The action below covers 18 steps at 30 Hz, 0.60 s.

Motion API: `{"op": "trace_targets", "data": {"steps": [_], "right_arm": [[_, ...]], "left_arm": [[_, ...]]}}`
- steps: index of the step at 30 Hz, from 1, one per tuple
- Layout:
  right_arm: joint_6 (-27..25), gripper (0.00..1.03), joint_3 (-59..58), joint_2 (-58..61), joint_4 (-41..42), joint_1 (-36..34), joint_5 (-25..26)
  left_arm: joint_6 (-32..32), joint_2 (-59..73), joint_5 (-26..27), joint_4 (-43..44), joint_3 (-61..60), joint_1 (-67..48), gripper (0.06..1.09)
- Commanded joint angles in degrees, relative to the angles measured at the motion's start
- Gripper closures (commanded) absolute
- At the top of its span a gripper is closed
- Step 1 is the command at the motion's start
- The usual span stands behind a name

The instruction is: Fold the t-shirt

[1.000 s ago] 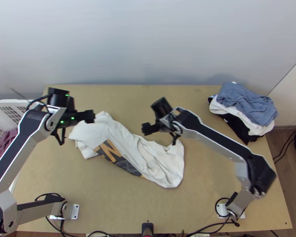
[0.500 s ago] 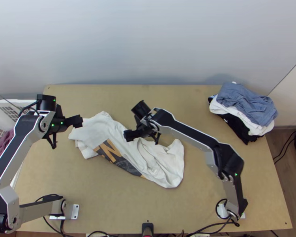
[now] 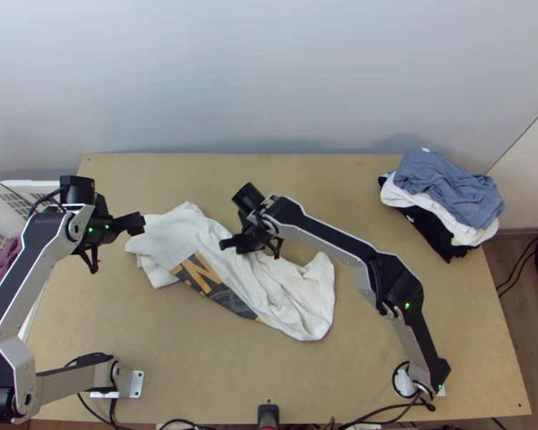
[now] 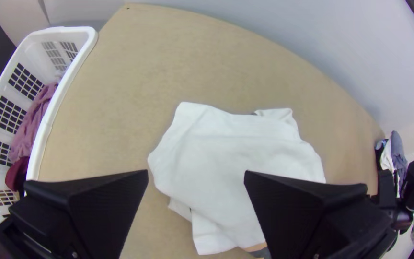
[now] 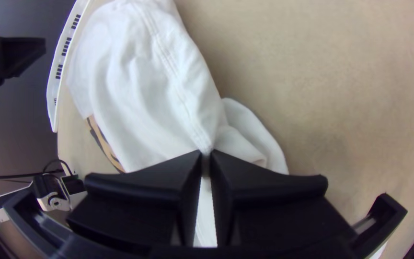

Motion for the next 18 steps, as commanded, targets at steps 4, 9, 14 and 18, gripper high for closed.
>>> {"op": "trace_targets", "data": {"steps": [4, 9, 14, 18], "right_arm": [[-0.56, 1.0, 1.27, -3.32, 0.21, -7.8, 1.48], [-0.64, 1.0, 1.09, -7.89, 0.3, -16.58, 2.01], [-0.47, 1.0, 0.12, -11.84, 0.21, -26.34, 1.92], [-1.26, 1.0, -1.11, -13.34, 0.12, -33.2, 1.92]], "left_arm": [[0.28, -0.6, 1.34, 0.03, 0.11, 0.27, 0.11], [0.28, -0.42, 1.43, 0.12, 0.2, -0.25, 0.11], [-0.07, 0.02, 3.36, 0.91, 0.2, -1.92, 0.11], [-0.42, 0.9, 3.36, 1.61, 0.29, -5.88, 0.11]]}}
